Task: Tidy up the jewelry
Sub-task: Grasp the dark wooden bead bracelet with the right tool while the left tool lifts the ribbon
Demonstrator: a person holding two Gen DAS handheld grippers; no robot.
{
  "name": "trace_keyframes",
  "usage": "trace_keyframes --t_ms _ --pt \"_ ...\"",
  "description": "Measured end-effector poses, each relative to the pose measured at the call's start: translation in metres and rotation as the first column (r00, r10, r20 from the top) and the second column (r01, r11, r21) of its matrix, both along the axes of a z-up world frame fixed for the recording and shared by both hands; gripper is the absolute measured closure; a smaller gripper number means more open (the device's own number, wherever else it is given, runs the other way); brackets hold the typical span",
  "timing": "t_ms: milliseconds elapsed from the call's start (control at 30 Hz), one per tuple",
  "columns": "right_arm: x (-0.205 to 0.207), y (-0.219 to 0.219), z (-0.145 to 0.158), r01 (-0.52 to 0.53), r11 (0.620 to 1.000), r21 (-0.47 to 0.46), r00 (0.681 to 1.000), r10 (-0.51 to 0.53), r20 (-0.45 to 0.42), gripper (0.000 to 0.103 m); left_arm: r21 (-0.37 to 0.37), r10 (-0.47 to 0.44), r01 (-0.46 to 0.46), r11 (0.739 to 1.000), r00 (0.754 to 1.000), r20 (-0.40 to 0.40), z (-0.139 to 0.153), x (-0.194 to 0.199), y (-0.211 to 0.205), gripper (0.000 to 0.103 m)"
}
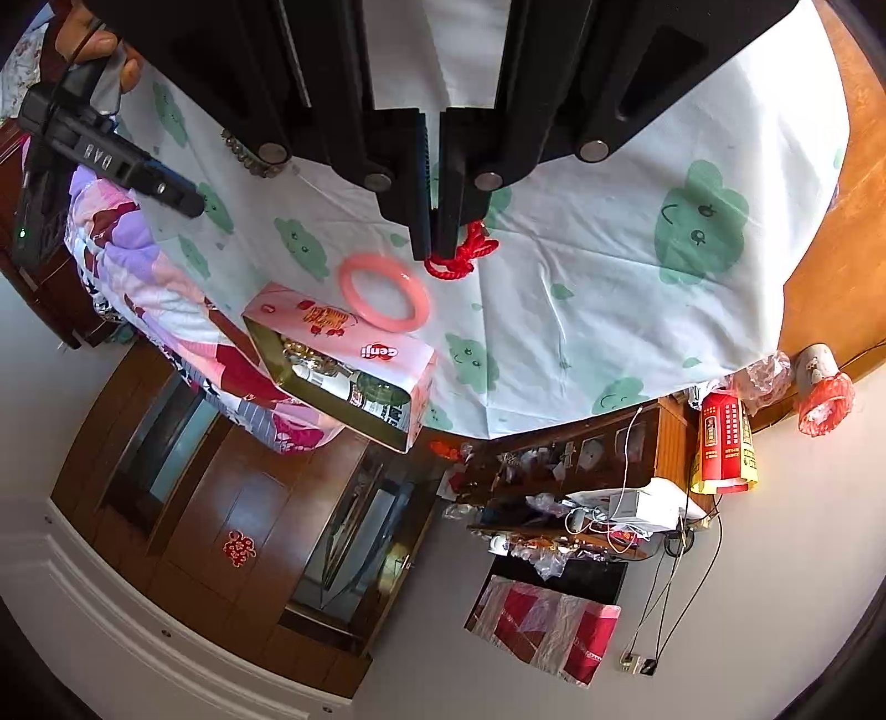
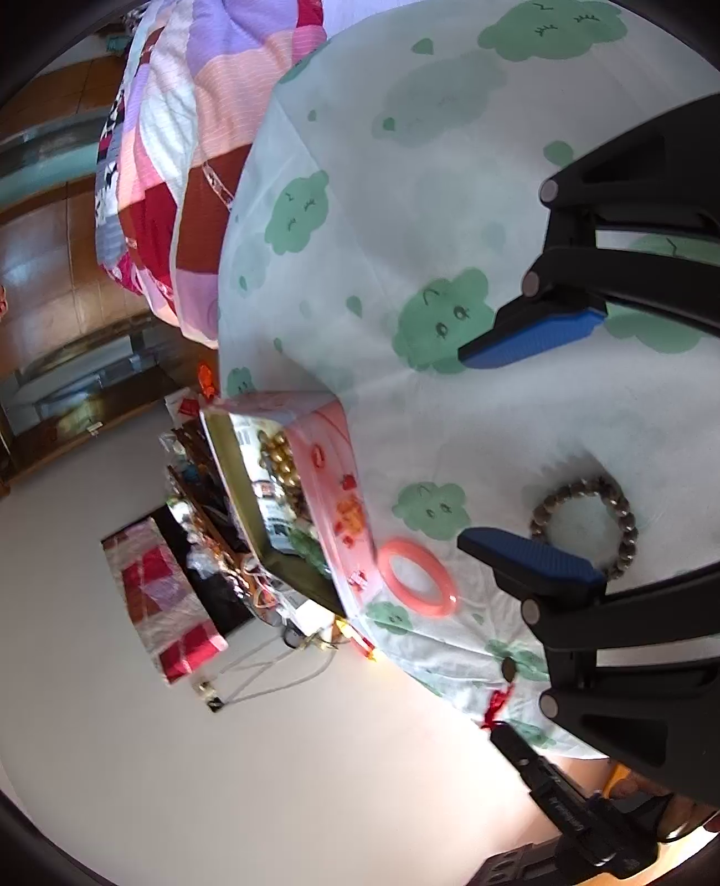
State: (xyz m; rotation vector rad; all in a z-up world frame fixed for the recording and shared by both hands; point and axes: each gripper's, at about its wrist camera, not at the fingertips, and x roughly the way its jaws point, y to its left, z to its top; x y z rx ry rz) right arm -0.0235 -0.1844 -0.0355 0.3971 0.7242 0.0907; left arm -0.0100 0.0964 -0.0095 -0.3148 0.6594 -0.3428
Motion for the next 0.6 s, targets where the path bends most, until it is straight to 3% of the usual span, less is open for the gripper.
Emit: trace_keyframes --t_ms 233,300,467,600 --pt "-0.002 0.042 -0.005 -0.183 0.973 -0.141 0.981 0.172 -0.087 0.051 0.011 -0.009 0.009 1.000 1.000 0.021 0.002 -0.001 -0.002 0.102" --pt "0.001 0.056 -0.013 -0.235 0.953 -0.192 0.967 0.209 -0.147 0.067 0.019 -0.008 0.007 1.000 0.999 0.035 0.004 -0.003 -0.002 0.102" --pt "0.005 0.065 -0.019 -0.237 0.930 -0.281 0.963 0.186 -0.195 0.091 0.039 -0.024 0.022 0.999 0.998 0.052 0.006 -0.006 -0.007 0.102" --pt "0.000 0.048 -0.013 -0.192 0.960 -0.205 0.976 0.166 -0.139 0.092 0.048 -0.036 0.032 0.998 0.997 0.068 0.009 -0.008 -0.009 0.102"
